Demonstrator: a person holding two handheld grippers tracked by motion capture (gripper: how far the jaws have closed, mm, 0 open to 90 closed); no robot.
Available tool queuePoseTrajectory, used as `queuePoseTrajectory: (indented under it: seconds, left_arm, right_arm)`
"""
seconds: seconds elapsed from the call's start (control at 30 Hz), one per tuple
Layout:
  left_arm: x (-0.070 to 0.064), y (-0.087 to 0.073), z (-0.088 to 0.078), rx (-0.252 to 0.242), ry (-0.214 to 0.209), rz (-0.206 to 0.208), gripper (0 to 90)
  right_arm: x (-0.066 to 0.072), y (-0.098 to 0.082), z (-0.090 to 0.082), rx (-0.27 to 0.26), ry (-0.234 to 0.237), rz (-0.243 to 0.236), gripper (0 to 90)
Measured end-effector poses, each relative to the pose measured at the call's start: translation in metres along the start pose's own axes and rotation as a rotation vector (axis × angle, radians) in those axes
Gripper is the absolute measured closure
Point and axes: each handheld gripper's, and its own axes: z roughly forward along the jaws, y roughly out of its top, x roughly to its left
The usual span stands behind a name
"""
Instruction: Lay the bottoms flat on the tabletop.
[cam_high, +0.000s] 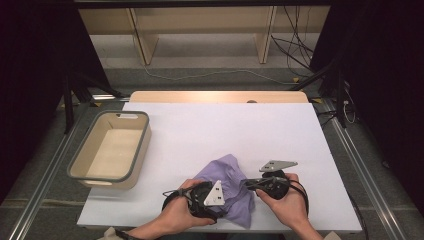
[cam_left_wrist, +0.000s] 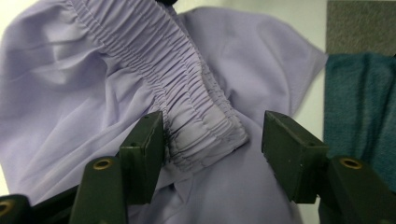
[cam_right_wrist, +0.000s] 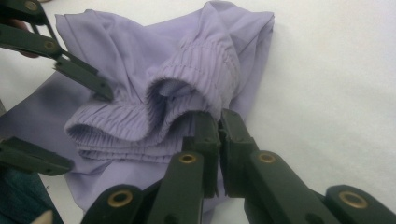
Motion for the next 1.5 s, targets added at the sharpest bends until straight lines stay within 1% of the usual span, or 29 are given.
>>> queuePoseTrajectory:
  seconds: [0.07, 0.1, 0.13, 0.2, 0.23, 0.27, 0.33, 0.37, 0.47, 0.6, 0.67, 0.7, 0.8, 0.83, 0.87, 0.93, 1.03, 1.2, 1.23, 1.27, 1.3, 1.37, 1.4, 1.43, 1.47, 1.5]
  left_arm:
    - [0.0, 0.0, 0.002, 0.007, 0.003, 0.004, 42.9]
    - [0.0, 0.0, 0.002, 0.007, 0.001, -0.001, 45.1]
    - [0.002, 0.0, 0.002, 0.001, -0.002, -0.017, 47.4]
    - [0.006, 0.0, 0.0, 0.0, -0.025, -0.036, 50.7]
    - [0.006, 0.0, 0.0, -0.002, -0.025, -0.037, 53.4]
    - [0.007, 0.0, 0.001, 0.001, -0.023, -0.029, 56.4]
    - [0.007, -0.001, 0.002, 0.004, -0.031, -0.026, 59.8]
    - [0.007, -0.001, 0.002, 0.004, -0.031, -0.026, 59.8]
    - [0.008, -0.001, -0.001, -0.008, -0.04, -0.037, 66.0]
    - [0.011, 0.0, -0.005, -0.024, -0.037, -0.052, 76.5]
    - [0.013, 0.0, -0.007, -0.033, -0.041, -0.065, 80.0]
    - [0.013, 0.0, -0.007, -0.033, -0.041, -0.065, 80.7]
    - [0.017, 0.001, -0.01, -0.037, -0.051, -0.083, 81.5]
    - [0.021, 0.002, -0.013, -0.046, -0.059, -0.098, 81.9]
    - [0.021, 0.002, -0.013, -0.046, -0.059, -0.098, 82.0]
    - [0.026, 0.005, -0.017, -0.053, -0.062, -0.112, 82.2]
    - [0.036, 0.009, -0.022, -0.064, -0.052, -0.124, 82.3]
    - [0.053, 0.015, -0.03, -0.078, -0.024, -0.142, 82.2]
    - [0.057, 0.015, -0.032, -0.083, -0.021, -0.149, 82.1]
    - [0.061, 0.015, -0.034, -0.09, -0.013, -0.16, 82.1]
    - [0.065, 0.015, -0.036, -0.094, -0.011, -0.169, 82.1]
    - [0.072, 0.015, -0.039, -0.102, -0.004, -0.179, 82.1]
    - [0.079, 0.015, -0.042, -0.112, 0.01, -0.194, 82.1]
    - [0.079, 0.015, -0.042, -0.112, 0.01, -0.194, 82.1]
    - [0.082, 0.014, -0.042, -0.118, 0.014, -0.206, 82.1]
    - [0.091, 0.012, -0.043, -0.127, 0.023, -0.228, 82.1]
  right_arm:
    - [0.001, 0.0, 0.0, 0.001, 0.001, 0.002, 87.3]
    - [0.001, 0.0, 0.0, 0.002, 0.001, 0.001, 87.3]
    - [0.001, 0.0, 0.0, 0.001, 0.001, 0.001, 87.3]
    - [0.001, 0.0, 0.0, 0.002, 0.002, 0.002, 87.3]
    - [0.001, 0.0, 0.0, 0.002, 0.003, 0.003, 87.3]
    - [0.001, 0.0, 0.0, 0.003, 0.005, 0.005, 87.3]
    - [0.001, 0.0, 0.0, 0.001, 0.005, 0.003, 87.3]
    - [0.001, 0.0, 0.0, 0.001, 0.005, 0.005, 87.3]
    - [0.001, 0.0, 0.0, 0.0, 0.006, 0.006, 87.2]
    - [0.002, 0.0, -0.001, 0.001, 0.009, 0.009, 87.2]
    - [0.002, 0.0, -0.001, -0.001, 0.011, 0.014, 87.2]
    - [0.002, 0.0, -0.001, -0.001, 0.011, 0.014, 87.2]
    - [0.002, 0.001, -0.001, -0.006, 0.013, 0.014, 87.1]
    - [0.002, 0.002, -0.002, -0.011, 0.017, 0.02, 87.0]
    - [0.002, 0.003, -0.003, -0.015, 0.016, 0.022, 87.0]
    - [0.002, 0.005, -0.004, -0.025, 0.015, 0.026, 86.9]
    - [0.001, 0.008, -0.005, -0.036, 0.012, 0.032, 86.7]
    - [-0.001, 0.019, -0.008, -0.075, 0.002, 0.041, 87.6]
    - [-0.002, 0.025, -0.009, -0.092, 0.001, 0.049, 88.0]
    - [-0.002, 0.028, -0.009, -0.1, 0.003, 0.044, 88.2]
    - [-0.002, 0.028, -0.009, -0.1, 0.003, 0.044, 88.2]
    - [-0.002, 0.037, -0.006, -0.112, -0.001, 0.04, 88.7]
    - [-0.003, 0.04, -0.004, -0.118, 0.0, 0.038, 88.7]
    - [-0.003, 0.043, -0.003, -0.126, -0.002, 0.037, 88.2]
    - [-0.003, 0.043, -0.003, -0.126, -0.002, 0.037, 88.2]
    - [-0.003, 0.047, 0.0, -0.145, -0.008, 0.031, 85.8]
